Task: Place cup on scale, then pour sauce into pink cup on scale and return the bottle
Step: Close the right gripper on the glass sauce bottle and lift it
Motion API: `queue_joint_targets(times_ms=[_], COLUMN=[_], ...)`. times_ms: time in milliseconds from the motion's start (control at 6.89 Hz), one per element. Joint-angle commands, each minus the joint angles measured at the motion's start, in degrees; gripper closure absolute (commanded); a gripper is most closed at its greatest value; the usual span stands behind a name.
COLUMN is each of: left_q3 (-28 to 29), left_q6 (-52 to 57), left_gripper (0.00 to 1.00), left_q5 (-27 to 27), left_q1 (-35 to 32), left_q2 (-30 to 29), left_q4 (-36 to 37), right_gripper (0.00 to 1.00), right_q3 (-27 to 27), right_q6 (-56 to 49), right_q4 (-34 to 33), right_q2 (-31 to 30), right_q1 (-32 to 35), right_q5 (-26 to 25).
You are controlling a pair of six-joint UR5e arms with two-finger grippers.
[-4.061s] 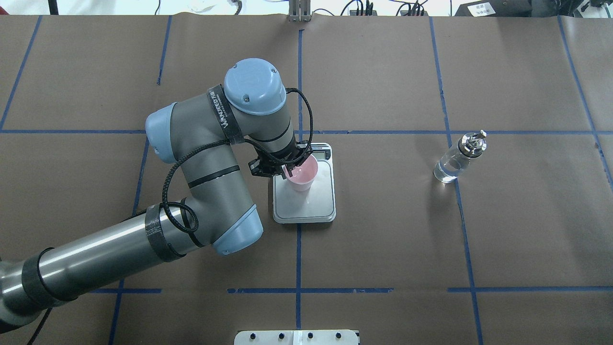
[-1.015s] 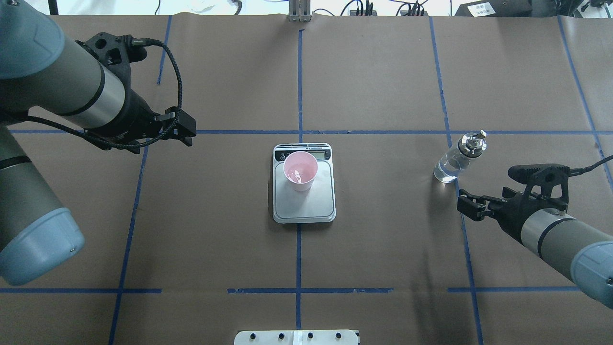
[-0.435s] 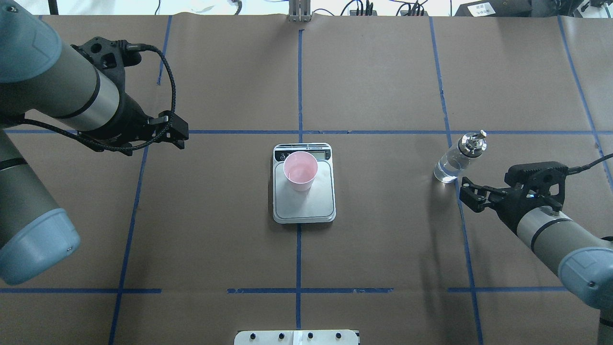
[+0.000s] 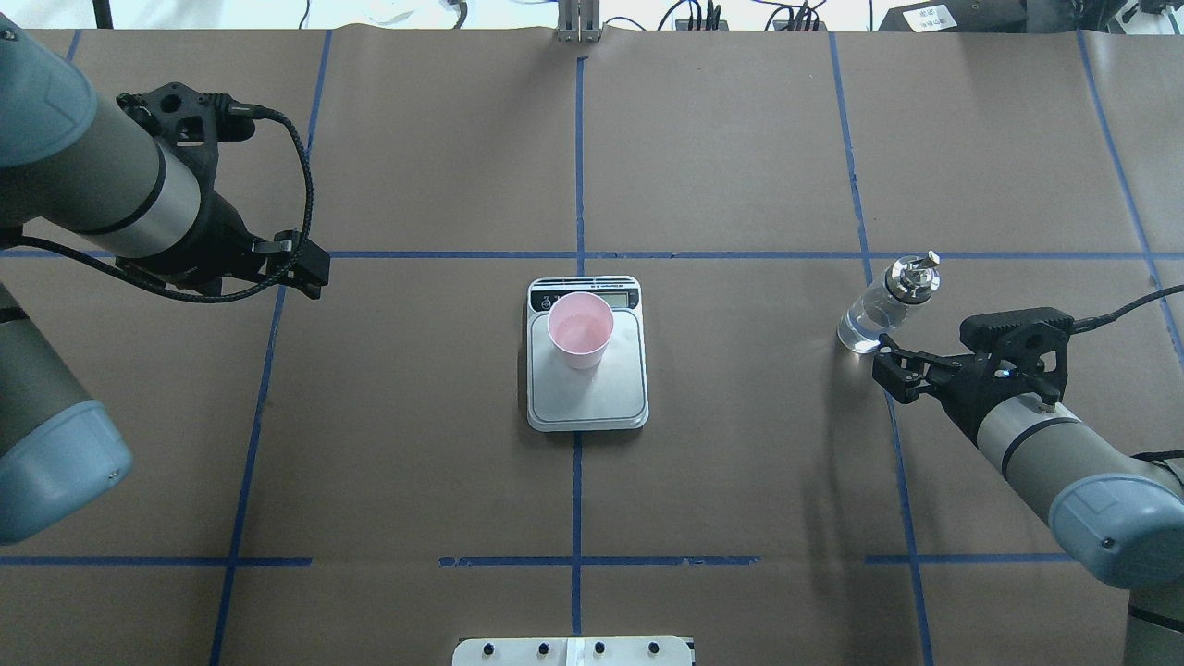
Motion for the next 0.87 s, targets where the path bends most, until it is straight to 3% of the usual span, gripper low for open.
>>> queue_joint_targets(times_ms=[0,580,725], left_q3=[-0.01,-0.19,-0.28], left_q6=[5.96,12.23,12.23], left_gripper=[0.00,0.00,0.00], left_q5=[1.02,1.03,1.03], left_q1=[-1.57,-4.91,-4.91], left_q2=[2.37,4.76,4.76], left_q4=[0.05,-0.04,-0.04], right_gripper=[0.00,0.00,0.00], right_q3=[-1.69,-6.61,-8.01], right_q6=[-0.69,-4.88,-7.78], right_q4=[0.07,0.33,4.86], right_q2=[0.18,6.86,6.43], right_q1=[-0.17,1.31,1.49], right_q5=[-0.23,-0.15,-0.14])
